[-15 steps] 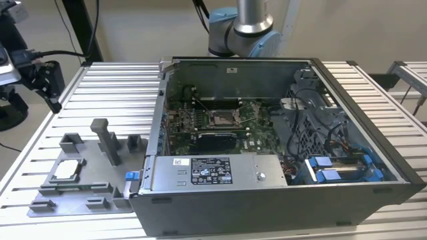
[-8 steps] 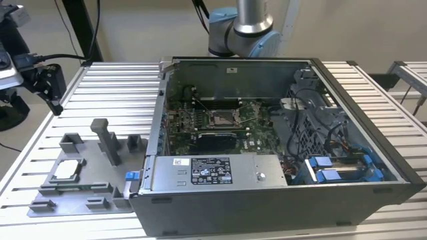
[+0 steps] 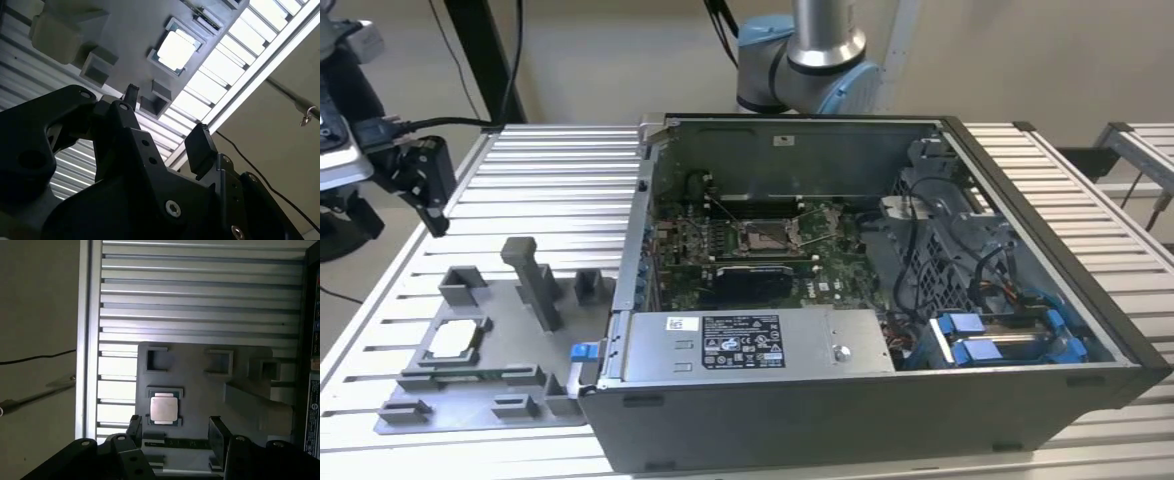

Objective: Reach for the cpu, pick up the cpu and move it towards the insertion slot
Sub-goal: 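Pick up the cpu and move it towards the insertion slot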

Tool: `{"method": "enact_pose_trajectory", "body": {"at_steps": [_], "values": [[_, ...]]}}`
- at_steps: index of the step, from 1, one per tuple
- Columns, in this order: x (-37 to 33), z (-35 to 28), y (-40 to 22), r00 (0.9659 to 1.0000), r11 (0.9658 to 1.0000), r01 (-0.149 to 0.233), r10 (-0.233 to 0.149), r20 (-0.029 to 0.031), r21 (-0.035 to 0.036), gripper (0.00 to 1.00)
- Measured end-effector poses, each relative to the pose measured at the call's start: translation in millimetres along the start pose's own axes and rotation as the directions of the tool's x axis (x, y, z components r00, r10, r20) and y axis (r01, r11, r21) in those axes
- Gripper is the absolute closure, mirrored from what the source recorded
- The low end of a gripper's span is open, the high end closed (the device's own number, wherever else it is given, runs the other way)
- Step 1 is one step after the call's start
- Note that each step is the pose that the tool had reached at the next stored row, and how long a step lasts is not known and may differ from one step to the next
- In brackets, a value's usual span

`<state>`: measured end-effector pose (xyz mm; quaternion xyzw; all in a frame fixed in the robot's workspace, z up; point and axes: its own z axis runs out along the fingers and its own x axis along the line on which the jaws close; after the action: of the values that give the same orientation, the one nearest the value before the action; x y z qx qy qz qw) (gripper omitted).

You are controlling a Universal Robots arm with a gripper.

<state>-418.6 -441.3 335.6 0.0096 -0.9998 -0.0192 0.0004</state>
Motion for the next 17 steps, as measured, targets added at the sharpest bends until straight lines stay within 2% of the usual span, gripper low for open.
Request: {"method": "enact_pose_trajectory", "body": {"at_steps": [17], "values": [[0.0, 3.7, -0.1, 1.0, 1.0, 0.0, 0.0, 0.0003, -0.0002, 0.0]]}}
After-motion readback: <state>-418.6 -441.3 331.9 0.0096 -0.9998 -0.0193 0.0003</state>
